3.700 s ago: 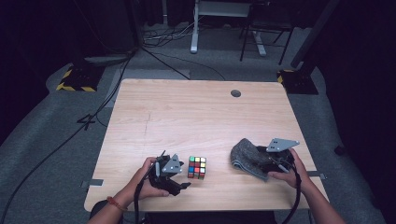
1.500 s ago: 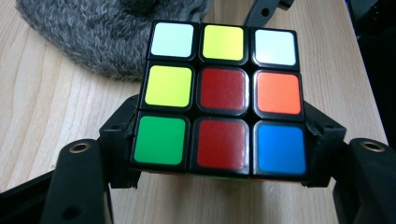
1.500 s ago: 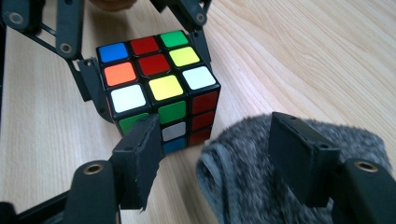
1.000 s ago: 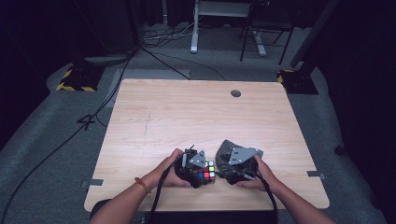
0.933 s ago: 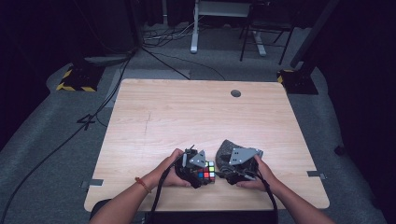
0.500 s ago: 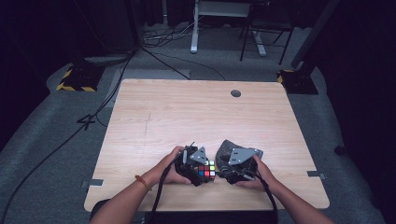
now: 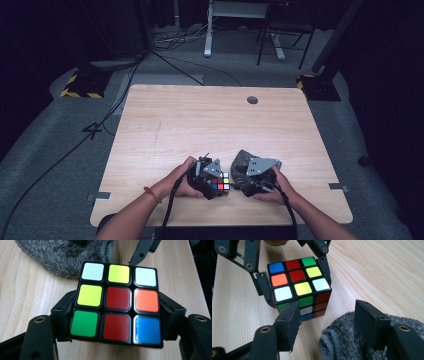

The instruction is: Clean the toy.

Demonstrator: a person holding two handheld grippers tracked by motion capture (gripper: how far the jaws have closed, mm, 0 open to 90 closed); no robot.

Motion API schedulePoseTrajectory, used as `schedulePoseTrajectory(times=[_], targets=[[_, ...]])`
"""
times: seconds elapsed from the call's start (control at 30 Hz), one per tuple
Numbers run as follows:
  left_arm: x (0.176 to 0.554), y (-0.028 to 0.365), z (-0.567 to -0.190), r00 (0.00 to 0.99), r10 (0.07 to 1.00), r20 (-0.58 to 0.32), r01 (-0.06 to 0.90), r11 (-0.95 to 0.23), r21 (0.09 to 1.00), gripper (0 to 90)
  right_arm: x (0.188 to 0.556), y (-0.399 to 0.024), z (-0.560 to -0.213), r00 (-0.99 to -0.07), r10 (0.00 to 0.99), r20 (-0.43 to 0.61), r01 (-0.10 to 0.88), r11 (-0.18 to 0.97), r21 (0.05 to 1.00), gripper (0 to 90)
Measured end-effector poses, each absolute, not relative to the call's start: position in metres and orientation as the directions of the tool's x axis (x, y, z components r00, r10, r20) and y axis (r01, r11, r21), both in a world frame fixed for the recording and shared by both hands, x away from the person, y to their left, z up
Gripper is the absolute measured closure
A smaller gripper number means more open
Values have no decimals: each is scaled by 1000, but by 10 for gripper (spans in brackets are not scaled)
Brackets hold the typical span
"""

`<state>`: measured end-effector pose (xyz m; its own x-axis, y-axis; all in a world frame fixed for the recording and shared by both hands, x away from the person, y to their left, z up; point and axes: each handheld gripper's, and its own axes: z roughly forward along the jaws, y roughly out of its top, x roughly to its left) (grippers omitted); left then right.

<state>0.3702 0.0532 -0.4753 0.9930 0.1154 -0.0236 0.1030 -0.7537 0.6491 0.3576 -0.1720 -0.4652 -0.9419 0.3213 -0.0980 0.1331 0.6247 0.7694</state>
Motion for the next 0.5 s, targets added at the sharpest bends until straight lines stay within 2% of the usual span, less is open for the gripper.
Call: schedulePoseTrajectory(times=[0.07,0.23,0.37,0.5], targets=[[368,50,-475,994,109,-13,92,-764,639,295,357,-171,-462,-941,328,-83,136,592,795,418],[369,48,-475,995,95,-7,79,-774,629,301,358,-171,-460,-931,347,-113,135,615,777,435],[368,42,-477,995,97,5,73,-784,617,324,363,-174,-470,-929,353,-108,164,658,735,420],[365,41,-477,997,71,-7,60,-784,618,335,361,-167,-483,-942,309,-131,144,723,675,404]])
